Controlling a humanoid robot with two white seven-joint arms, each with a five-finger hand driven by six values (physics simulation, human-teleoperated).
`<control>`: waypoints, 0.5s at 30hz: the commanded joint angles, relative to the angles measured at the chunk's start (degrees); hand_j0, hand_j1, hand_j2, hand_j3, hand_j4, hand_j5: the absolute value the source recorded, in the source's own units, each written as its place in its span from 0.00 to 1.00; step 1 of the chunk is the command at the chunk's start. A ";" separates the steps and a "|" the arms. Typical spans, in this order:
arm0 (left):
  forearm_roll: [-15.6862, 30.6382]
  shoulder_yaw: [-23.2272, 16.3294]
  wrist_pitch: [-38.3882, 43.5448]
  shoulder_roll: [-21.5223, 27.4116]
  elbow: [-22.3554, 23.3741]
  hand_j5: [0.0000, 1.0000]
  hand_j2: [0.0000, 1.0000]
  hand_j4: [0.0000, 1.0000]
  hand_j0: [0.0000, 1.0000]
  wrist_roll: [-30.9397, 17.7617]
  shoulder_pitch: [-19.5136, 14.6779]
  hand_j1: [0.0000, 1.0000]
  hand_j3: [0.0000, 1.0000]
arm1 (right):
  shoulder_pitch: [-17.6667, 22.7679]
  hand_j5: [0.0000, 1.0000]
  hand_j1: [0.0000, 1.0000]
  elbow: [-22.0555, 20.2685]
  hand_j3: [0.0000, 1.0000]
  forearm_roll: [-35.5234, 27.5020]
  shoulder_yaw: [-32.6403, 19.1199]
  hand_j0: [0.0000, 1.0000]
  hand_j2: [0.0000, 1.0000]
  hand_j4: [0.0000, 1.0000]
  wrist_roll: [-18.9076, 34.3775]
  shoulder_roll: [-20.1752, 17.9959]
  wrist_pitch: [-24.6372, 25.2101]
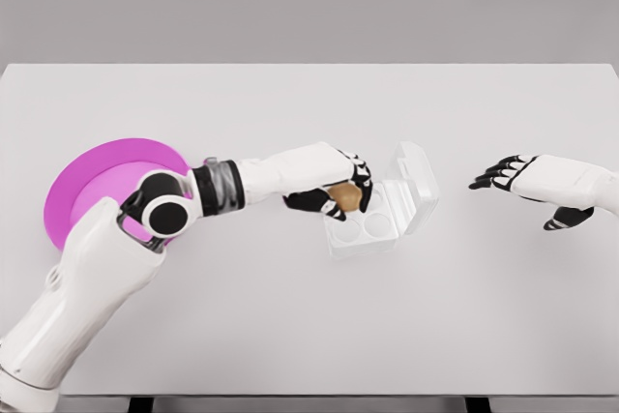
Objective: Pack egg into the box and close the box lid
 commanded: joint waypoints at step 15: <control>-2.47 -1.01 -0.61 -3.35 4.60 0.63 0.63 0.63 0.63 0.04 -1.32 0.63 0.63 | 0.00 1.00 1.00 -1.92 1.00 -0.46 0.11 1.00 1.00 1.00 -0.02 0.02 0.14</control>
